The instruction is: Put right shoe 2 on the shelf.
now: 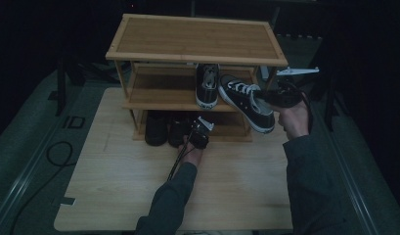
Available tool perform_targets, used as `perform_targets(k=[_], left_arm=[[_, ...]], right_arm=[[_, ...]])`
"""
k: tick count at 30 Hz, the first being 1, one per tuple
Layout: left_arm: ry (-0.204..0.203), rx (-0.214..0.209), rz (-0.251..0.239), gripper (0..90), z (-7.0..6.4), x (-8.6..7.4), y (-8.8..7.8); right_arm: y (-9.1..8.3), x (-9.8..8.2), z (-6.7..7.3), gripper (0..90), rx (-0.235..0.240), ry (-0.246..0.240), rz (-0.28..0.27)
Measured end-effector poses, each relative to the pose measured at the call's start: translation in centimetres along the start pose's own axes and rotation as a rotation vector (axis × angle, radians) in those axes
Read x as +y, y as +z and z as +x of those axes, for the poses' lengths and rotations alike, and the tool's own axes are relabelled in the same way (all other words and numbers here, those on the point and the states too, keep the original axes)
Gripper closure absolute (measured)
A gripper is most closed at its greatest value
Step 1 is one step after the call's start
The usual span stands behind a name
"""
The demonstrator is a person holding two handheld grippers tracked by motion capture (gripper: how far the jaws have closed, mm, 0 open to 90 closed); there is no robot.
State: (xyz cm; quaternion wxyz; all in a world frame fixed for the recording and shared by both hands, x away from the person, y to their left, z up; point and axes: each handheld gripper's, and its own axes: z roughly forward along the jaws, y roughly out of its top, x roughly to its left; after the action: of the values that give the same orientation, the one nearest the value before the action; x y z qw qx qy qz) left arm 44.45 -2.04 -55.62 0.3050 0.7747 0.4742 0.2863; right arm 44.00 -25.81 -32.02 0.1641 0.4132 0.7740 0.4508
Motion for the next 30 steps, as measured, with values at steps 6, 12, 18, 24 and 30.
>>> perform_targets(k=[6, 12, 18, 24, 30], left_arm=[[0.000, 0.001, 0.000, 90.0, 0.0, 0.0, 0.0], [0.000, 0.002, -0.001, 90.0, 0.0, 0.0, 0.0], [-0.001, 0.002, 0.000, 90.0, 0.0, 0.0, 0.0], [0.001, 0.002, 0.001, 90.0, 0.0, 0.0, 0.0], [-0.001, 0.003, -0.001, 90.0, 0.0, 0.0, 0.0]], right_arm=[[1.1, -0.1, 0.0, 88.7, -0.046, 0.055, -0.018], [1.6, -0.1, -0.2, 88.6, -0.044, 0.108, -0.023], [1.6, 0.1, -0.6, 82.3, -0.033, 0.101, 0.031], [1.1, 0.1, -0.5, 78.0, -0.032, 0.064, 0.050], [-0.4, -0.1, -0.4, 77.3, -0.026, 0.063, 0.020]])
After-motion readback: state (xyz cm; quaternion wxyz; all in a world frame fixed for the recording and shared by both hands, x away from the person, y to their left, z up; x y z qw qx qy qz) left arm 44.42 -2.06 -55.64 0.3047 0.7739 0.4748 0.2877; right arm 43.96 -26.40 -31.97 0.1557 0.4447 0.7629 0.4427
